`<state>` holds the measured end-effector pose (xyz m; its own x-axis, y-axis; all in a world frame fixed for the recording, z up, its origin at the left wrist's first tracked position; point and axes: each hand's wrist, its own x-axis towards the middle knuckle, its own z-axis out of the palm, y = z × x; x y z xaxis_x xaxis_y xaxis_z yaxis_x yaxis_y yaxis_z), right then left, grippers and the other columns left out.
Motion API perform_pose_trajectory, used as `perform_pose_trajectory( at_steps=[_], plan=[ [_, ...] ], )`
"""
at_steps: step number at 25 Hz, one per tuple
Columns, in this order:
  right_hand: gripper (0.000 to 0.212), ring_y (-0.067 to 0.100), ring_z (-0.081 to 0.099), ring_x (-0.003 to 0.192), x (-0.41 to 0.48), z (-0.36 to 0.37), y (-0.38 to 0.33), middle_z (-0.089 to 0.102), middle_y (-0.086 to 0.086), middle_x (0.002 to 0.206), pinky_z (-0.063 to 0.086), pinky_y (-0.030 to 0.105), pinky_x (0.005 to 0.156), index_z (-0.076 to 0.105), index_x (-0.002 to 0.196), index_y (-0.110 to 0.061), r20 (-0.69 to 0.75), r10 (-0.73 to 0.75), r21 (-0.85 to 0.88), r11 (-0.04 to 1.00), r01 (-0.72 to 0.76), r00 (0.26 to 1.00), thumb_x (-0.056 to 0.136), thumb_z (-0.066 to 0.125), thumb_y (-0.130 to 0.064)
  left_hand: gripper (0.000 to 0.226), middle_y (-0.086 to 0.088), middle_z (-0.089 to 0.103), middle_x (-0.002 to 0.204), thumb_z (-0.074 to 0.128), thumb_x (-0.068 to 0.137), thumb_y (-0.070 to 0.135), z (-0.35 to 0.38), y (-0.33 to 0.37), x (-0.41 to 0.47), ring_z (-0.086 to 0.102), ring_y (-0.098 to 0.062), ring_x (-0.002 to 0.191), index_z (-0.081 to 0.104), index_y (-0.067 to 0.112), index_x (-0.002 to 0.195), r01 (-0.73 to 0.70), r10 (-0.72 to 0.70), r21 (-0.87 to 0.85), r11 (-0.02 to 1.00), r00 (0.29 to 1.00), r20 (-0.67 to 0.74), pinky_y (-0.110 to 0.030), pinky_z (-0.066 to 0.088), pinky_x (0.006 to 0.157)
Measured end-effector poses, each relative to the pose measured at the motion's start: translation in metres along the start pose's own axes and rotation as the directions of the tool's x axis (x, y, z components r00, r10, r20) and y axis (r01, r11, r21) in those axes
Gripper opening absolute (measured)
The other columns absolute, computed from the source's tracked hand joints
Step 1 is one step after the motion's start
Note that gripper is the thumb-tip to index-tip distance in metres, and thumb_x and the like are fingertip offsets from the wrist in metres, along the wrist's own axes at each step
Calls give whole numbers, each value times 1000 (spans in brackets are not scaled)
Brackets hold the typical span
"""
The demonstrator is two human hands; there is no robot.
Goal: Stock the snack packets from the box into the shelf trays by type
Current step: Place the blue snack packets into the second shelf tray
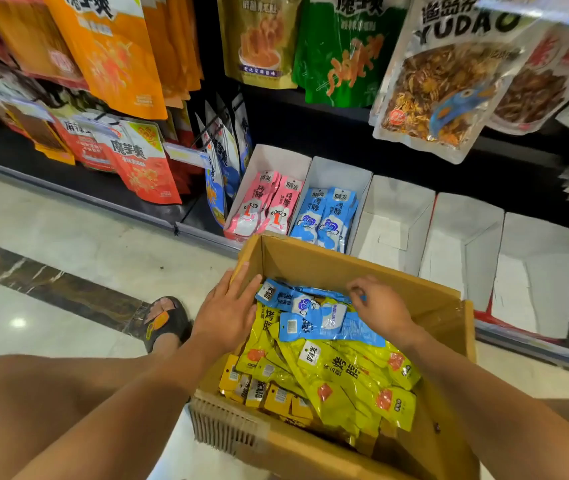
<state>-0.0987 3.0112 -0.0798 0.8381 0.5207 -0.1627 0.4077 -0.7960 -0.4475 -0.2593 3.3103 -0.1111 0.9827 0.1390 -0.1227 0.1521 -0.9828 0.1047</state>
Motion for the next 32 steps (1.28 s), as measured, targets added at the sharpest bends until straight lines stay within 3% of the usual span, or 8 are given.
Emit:
perform_pose_trajectory(
  at_steps=[4,10,14,17,23,27,30,32],
  plan=[
    [41,22,53,127,-10,37,18,56,0,141,44,33,104,59,134,-25,255,88,-195,980,-38,963,94,60,-25,59,-2,-10,172,32,106,50,-3,5,-1,14,-32,157,26,30,161,27,-27,-17,999,999,-20,-50,37,118],
    [57,26,39,140,26,81,-2,43,1,153,36,40,114,44,148,-28,344,82,-196,981,-14,936,93,59,-24,59,-3,-11,172,35,104,49,-2,5,3,26,-33,152,29,27,159,29,-29,6,1000,999,-28,-49,43,114],
    [69,28,24,148,44,103,-6,32,0,159,25,46,119,30,155,-28,473,133,-368,928,58,871,93,56,-40,58,-1,-17,171,32,105,49,-2,2,3,27,-32,151,28,28,159,33,-33,-5,999,999,-18,-49,44,113],
    [63,29,32,142,40,105,-8,41,1,151,30,46,113,36,151,-30,455,141,-509,851,126,879,94,54,-47,58,-2,-16,171,31,105,49,-2,2,3,28,-32,151,28,27,159,24,-24,-2,1000,999,-24,-50,44,112],
    [64,26,52,127,19,105,-13,53,3,138,44,40,100,40,142,-22,396,182,-526,849,60,900,89,67,-46,58,-2,-14,171,33,103,50,-1,3,3,31,-33,148,33,27,156,30,-29,10,1000,999,-39,-51,46,110],
    [78,29,59,115,14,104,-11,48,10,134,50,36,77,40,138,-13,417,332,-415,898,-148,846,80,78,-46,56,-3,-11,171,35,103,51,-1,5,1,33,-33,147,36,27,153,34,-33,15,999,998,-60,-48,47,108],
    [59,25,60,105,15,96,-4,47,8,131,48,30,71,55,129,-18,457,370,-300,920,-251,809,79,79,-36,57,-2,-9,172,34,102,53,-1,5,2,33,-33,147,37,27,153,36,-36,10,999,997,-64,-49,47,108],
    [50,24,58,96,11,90,-1,52,7,124,45,30,67,55,124,-19,459,351,-255,932,-258,816,80,77,-29,58,-2,-7,172,34,101,54,-1,4,2,34,-33,147,38,27,152,38,-38,-6,999,997,-61,-51,46,108]
  ],
)
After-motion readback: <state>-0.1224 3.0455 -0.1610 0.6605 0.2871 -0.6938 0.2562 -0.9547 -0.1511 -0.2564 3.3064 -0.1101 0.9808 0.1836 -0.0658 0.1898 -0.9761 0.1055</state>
